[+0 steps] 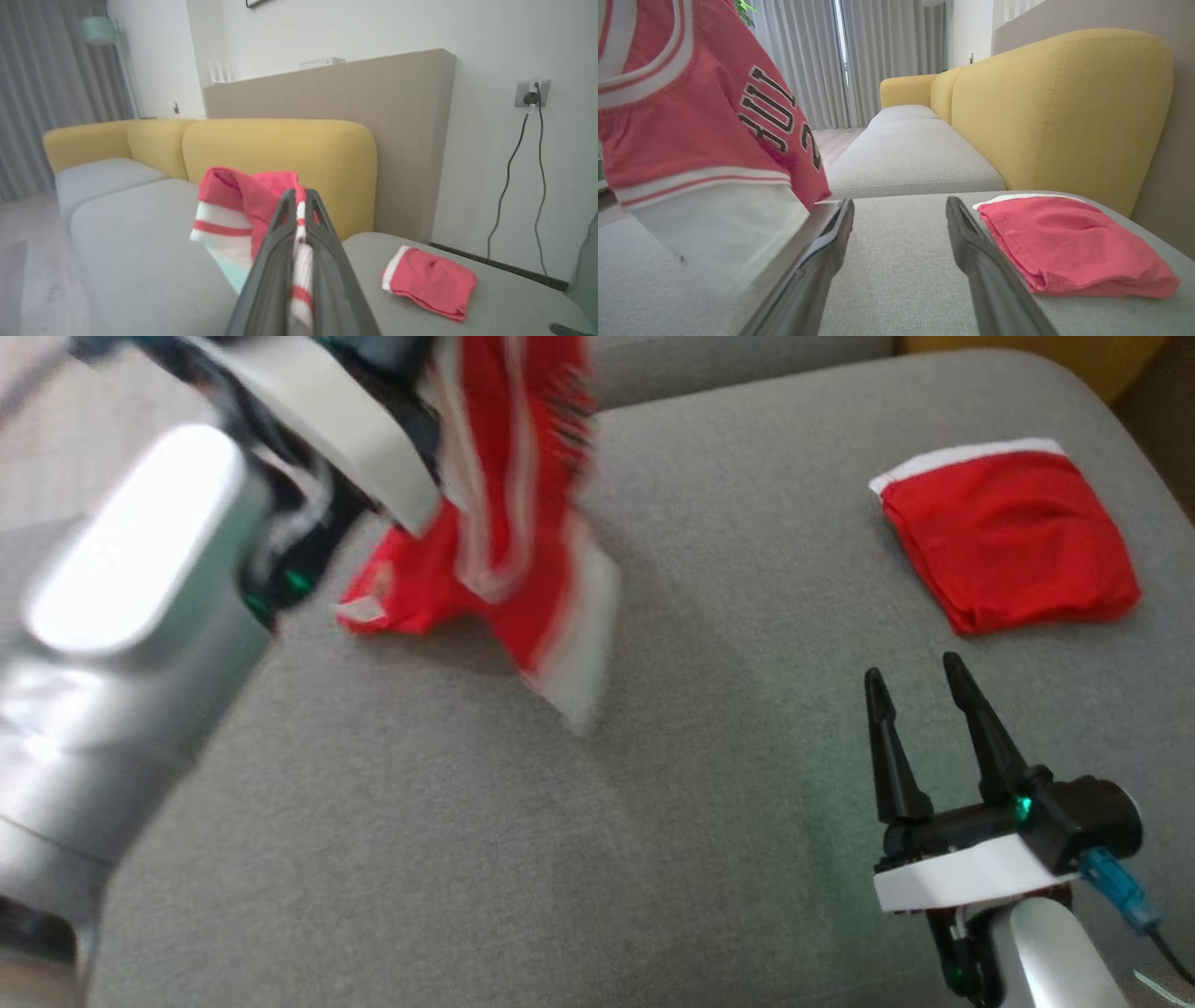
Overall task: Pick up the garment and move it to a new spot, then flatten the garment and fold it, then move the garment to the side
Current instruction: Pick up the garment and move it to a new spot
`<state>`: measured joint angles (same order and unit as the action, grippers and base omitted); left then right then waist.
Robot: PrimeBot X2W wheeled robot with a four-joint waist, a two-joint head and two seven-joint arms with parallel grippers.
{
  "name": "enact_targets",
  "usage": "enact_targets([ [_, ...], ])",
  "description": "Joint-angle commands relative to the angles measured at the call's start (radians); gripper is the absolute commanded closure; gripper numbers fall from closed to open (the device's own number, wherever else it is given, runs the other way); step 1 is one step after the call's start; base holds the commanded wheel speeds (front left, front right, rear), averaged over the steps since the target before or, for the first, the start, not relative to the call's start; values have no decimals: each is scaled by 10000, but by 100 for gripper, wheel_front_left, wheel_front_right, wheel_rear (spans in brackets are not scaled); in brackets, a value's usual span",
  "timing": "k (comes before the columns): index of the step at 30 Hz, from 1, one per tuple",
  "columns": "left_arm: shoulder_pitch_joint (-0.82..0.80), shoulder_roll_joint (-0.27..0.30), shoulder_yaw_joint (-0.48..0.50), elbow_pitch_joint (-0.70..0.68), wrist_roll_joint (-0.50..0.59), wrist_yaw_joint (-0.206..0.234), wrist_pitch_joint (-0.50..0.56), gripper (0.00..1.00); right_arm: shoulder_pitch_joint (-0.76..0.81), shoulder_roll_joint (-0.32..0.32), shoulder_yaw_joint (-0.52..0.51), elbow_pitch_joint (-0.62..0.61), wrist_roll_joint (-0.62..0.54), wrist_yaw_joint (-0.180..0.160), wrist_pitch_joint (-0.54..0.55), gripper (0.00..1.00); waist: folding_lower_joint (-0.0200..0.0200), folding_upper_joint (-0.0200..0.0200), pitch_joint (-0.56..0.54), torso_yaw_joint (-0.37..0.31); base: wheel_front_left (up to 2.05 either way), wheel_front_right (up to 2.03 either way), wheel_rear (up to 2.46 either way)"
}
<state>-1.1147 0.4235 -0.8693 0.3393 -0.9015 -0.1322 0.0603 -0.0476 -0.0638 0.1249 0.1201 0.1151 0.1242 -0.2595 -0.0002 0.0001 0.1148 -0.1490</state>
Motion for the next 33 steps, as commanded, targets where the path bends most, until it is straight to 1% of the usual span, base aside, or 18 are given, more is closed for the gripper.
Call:
enact_targets([
  [1, -14, 261, 244, -151, -51, 16, 0, 100, -276, 83, 298, -351, 71, 65, -22, 0, 2, -1, 287, -208, 0, 0, 0],
  [3, 359, 145, -93, -62, 92, 16, -138, 100, -332, 105, 391, -338, 73, 65, -22, 0, 2, -1, 489, -339, 0, 0, 0],
  [6, 1045, -178, -403, 413, 7, 16, -450, 100, -438, 124, 463, -359, 60, 65, -22, 0, 2, -1, 833, -538, 0, 0, 0],
  [9, 1514, -346, -806, 1198, 424, 38, -980, 100, -597, 130, 568, -367, 132, 65, -22, 0, 2, -1, 1139, -756, 0, 0, 0],
  [10, 1629, -395, -954, 1488, 651, 68, -1212, 91, -642, 131, 591, -376, 171, 65, -22, 0, 2, -1, 1217, -818, 0, 0, 0],
  [11, 1748, -483, -1052, 1759, 802, 110, -1453, 70, -674, 131, 600, -398, 203, 65, -22, 0, 2, -1, 1294, -863, 0, 0, 0],
  [14, 2045, -786, -1240, 2482, 1120, 191, -2209, 24, -687, 133, 610, -421, 275, 65, -22, 0, 2, -1, 1399, -886, 0, 0, 0],
  [15, 2045, -786, -1240, 2482, 1120, 191, -2209, 24, -687, 133, 610, -421, 275, 65, -22, 0, 2, -1, 1399, -886, 0, 0, 0],
  [16, 2122, -891, -1277, 2694, 1217, 240, -2454, 1, -666, 133, 609, -411, 268, 65, -22, 0, 2, -1, 1391, -867, 0, 0, 0],
  [19, 2409, -1225, -1141, 3064, 1337, 412, -2994, 0, -581, 133, 512, -334, 228, 65, -22, 0, 2, -1, 1189, -699, 0, 0, 0],
  [22, 2810, -1466, -799, 3018, 1606, 760, -3195, 0, -468, 134, 430, -298, 423, 65, -22, 0, 2, -1, 790, -369, 0, 0, 0],
  [25, 3568, -1605, 280, 1997, 2308, 1473, -3214, 0, -345, 134, 401, -164, 573, 65, -22, 0, 2, -1, 290, 67, 0, 0, 0],
  [27, 4428, -1663, 1085, 1200, 3007, 2097, -3216, 0, -243, 134, 376, -59, 595, 65, -22, 0, 2, -1, -80, 389, 0, 0, 0],
  [28, 5437, -1757, 1805, 455, 3616, 2577, -3217, 0, -116, 134, 341, 41, 607, 65, -22, 0, 2, -1, -441, 701, 0, 0, 0],
  [30, 6490, -1875, 2505, -212, 4036, 2845, -3218, 0, 53, 134, 283, 116, 612, 65, -22, 0, 2, -1, -803, 1016, 0, 0, 0],
  [33, 7894, -2037, 3404, -1025, 4555, 3018, -3219, 0, 354, 135, 187, 203, 594, 65, -22, 0, 2, -1, -1221, 1491, 0, 0, 0],
])
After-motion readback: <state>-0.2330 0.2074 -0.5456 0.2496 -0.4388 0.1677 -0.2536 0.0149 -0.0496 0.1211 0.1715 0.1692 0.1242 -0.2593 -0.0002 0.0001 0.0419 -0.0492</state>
